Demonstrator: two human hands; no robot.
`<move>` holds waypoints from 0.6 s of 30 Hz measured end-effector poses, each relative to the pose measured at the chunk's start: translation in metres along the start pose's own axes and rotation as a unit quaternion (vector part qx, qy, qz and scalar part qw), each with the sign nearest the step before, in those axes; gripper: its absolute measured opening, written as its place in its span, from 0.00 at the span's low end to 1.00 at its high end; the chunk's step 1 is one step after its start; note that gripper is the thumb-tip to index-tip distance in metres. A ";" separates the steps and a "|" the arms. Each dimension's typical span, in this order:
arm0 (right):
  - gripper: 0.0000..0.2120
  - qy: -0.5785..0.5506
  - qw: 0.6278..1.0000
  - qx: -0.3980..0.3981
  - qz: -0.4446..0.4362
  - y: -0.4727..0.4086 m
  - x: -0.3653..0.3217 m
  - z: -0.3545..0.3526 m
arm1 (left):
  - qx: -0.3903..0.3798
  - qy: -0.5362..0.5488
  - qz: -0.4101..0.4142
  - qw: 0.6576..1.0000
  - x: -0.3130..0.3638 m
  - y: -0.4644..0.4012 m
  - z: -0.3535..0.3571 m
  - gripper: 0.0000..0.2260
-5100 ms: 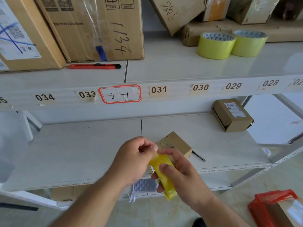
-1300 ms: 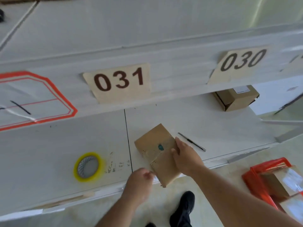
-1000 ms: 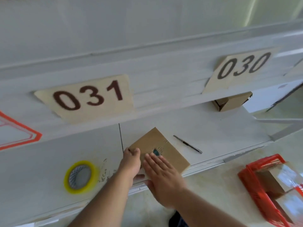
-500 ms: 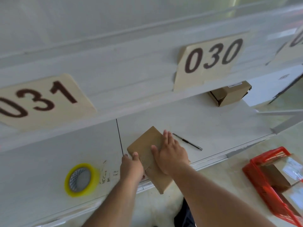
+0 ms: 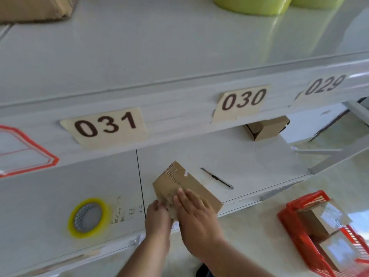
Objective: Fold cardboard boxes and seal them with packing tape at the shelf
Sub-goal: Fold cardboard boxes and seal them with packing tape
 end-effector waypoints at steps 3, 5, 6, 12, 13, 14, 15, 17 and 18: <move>0.31 0.019 0.999 0.017 -0.036 0.008 -0.005 0.010 | -0.015 0.018 0.032 0.999 0.015 0.001 0.004 0.15; 0.31 0.026 0.998 0.018 -0.058 0.008 -0.001 0.010 | -0.039 -0.021 0.021 0.999 0.019 -0.005 0.007 0.13; 0.31 0.023 0.998 0.013 -0.065 0.006 0.004 0.008 | -0.050 -0.018 0.003 0.999 0.020 -0.007 0.008 0.12; 0.35 0.010 0.997 -0.080 0.000 -0.030 0.029 -0.012 | -0.065 -0.009 -0.026 0.997 0.020 -0.010 0.007 0.08; 0.35 -0.002 0.995 -0.100 0.017 -0.037 0.032 -0.016 | -0.067 -0.016 -0.023 0.997 0.020 -0.010 0.007 0.09; 0.34 -0.017 0.993 -0.111 0.030 -0.043 0.034 -0.020 | -0.066 -0.023 -0.021 0.997 0.021 -0.010 0.006 0.09; 0.34 -0.033 0.992 -0.117 0.045 -0.048 0.035 -0.023 | -0.067 -0.029 -0.019 0.997 0.021 -0.009 0.006 0.09; 0.32 -0.074 0.987 -0.119 0.075 -0.054 0.037 -0.025 | -0.072 -0.031 -0.021 0.997 0.020 -0.007 0.004 0.10; 0.31 -0.094 0.983 -0.124 0.102 -0.057 0.040 -0.025 | -0.078 -0.025 -0.024 0.996 0.019 -0.006 0.003 0.10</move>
Point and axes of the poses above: each hand's wrist, its own y-axis away from the middle knuckle, its own z-axis out of the palm, x = y × z, the point moved 1 cm from there along -y, towards the middle knuckle, and after that the axes turned 4 degrees about x, right-handed, at the moved point
